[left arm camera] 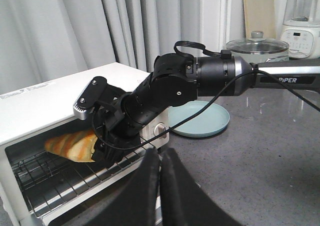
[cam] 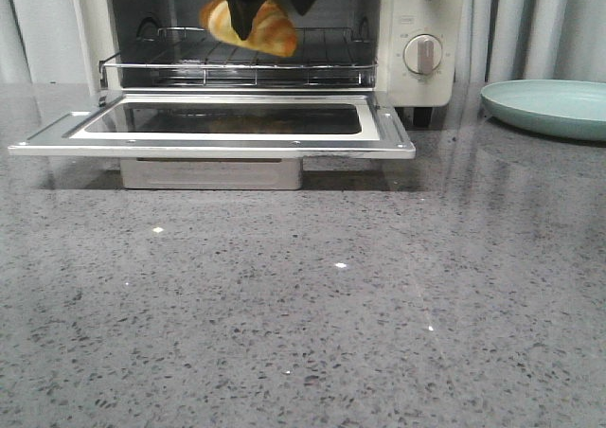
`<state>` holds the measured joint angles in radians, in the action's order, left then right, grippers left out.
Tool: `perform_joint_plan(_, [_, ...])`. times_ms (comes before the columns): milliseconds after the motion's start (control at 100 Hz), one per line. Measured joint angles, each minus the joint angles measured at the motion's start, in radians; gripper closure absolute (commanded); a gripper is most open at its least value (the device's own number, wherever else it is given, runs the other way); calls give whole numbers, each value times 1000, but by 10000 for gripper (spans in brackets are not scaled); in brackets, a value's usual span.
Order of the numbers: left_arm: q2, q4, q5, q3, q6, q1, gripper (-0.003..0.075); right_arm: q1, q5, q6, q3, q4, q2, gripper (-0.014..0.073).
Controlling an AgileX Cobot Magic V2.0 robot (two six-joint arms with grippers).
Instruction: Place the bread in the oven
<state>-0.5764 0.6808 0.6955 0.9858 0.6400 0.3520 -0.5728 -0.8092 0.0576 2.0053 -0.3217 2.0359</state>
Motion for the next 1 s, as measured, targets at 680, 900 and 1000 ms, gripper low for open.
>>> perform_joint_plan(680, [272,-415,-131,-208,-318,0,742,-59,-72,-46,-417,173,-581,641])
perform_joint_plan(900, [399,-429,-155,-407,-329,0,742,-75,217,-49,-1014,139,-1160,641])
perform_joint_plan(1000, [411,-429,-155,-459,-329,0,741,-75,292,-46,-1235,115,-1405,641])
